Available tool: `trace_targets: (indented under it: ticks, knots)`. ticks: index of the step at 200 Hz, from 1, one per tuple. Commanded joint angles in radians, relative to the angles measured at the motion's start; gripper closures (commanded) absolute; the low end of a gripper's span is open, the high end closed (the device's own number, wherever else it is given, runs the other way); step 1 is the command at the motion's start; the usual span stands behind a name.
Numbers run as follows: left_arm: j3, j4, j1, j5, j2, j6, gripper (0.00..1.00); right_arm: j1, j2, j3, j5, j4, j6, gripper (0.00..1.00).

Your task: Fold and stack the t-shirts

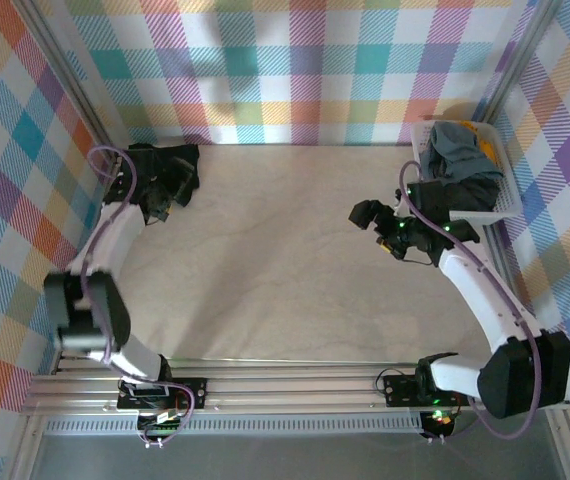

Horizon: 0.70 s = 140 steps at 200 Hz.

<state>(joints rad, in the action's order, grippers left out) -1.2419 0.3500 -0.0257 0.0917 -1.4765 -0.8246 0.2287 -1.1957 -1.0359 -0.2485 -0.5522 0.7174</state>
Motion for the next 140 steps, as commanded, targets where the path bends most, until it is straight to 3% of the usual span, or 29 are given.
trace_targets:
  ticks: [1,28,39,49,69,92,105,116,128,140]
  knots:
    - [0.122,0.187,-0.148,-0.309,0.195,0.029,0.0,0.006,0.094,0.044,0.267,-0.015,-0.069,0.0]
    - [0.287,0.421,-0.36,-0.808,0.395,-0.055,0.0,0.004,0.188,0.225,0.555,0.103,-0.159,0.0]
    - [0.378,0.438,-0.391,-0.908,0.469,-0.026,0.0,0.004,0.246,0.346,0.622,0.24,-0.218,0.0]
    - [0.463,0.38,-0.393,-0.932,0.534,0.095,0.0,0.004,0.297,0.461,0.687,0.369,-0.254,0.0]
    - [0.68,0.051,-0.385,-0.825,0.686,0.512,0.0,0.004,0.339,0.616,0.746,0.568,-0.388,0.0]
    - [0.982,-0.394,-0.297,-0.573,0.849,0.756,0.0,-0.002,0.249,0.595,0.759,0.615,-0.513,0.0]
    - [1.116,-0.59,-0.257,-0.604,0.891,0.705,0.0,-0.006,0.183,0.612,0.755,0.713,-0.567,0.0]
    - [1.126,-0.596,-0.193,-0.639,0.887,0.632,0.0,-0.019,0.112,0.647,0.725,0.828,-0.611,0.0]
    - [1.099,-0.599,-0.072,-0.511,0.82,0.62,0.0,-0.032,0.027,0.655,0.707,0.896,-0.632,0.0]
    - [1.053,-0.639,0.001,-0.391,0.698,0.695,0.0,-0.046,-0.032,0.624,0.661,0.919,-0.666,0.0]
